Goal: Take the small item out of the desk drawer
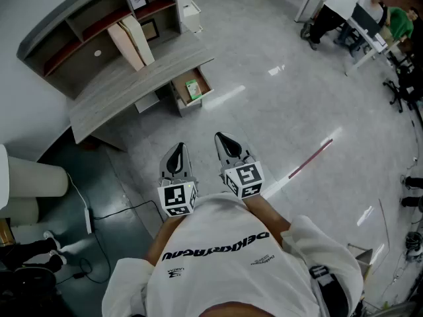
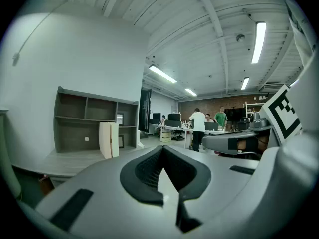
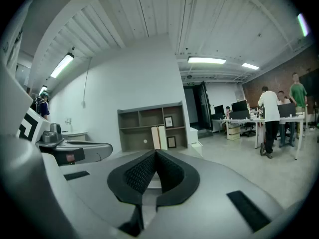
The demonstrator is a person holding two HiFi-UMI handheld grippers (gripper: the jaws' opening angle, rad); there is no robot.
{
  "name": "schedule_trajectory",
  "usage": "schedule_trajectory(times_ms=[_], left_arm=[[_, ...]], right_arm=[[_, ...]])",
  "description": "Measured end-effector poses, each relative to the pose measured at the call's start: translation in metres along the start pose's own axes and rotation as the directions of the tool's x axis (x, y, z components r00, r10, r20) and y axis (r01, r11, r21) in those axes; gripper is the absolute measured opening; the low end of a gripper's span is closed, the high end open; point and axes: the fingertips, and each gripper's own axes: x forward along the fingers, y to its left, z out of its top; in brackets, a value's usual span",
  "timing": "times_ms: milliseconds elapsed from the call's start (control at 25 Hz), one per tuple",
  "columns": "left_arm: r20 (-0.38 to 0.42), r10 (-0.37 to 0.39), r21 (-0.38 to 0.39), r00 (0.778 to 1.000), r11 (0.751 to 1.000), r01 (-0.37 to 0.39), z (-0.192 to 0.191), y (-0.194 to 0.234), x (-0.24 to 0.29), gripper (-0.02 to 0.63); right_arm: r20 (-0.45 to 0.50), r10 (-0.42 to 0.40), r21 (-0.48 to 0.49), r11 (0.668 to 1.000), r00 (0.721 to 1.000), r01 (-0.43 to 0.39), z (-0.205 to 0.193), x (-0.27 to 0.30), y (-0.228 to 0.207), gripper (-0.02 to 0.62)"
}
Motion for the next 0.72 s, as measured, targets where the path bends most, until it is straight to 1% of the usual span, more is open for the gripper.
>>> schedule_trajectory(times_ms=[240, 400, 480, 720], left_arm=[[-0.005, 0.003, 0.003, 1.000, 1.000, -0.003, -0.001, -0.016, 0.007, 0.015], [-0.009, 0.009, 0.006, 1.000, 1.000, -0.009, -0.002, -0.029, 0.007, 0.015], [-0.011, 0.015, 0.011, 1.000, 1.000, -0.014, -0.004, -0.039, 0.005, 0.015], [-0.036, 0.031, 0.004, 0.999, 1.000, -0.031, -0.023, -0.062, -0.006, 0.015]], right_arm=[[0.001, 0.014, -0.002, 1.000, 1.000, -0.014, 0.000, -0.008, -0.014, 0.031], [0.030, 0.019, 0.035, 0.999, 0.999, -0.020, 0.002, -0.018, -0.024, 0.031], [0.033, 0.024, 0.037, 0.999, 0.999, -0.025, 0.000, -0.024, -0.028, 0.031], [0.019, 0.069, 0.037, 0.997, 0.997, -0.069, -0.016, -0.038, -0.032, 0.031]])
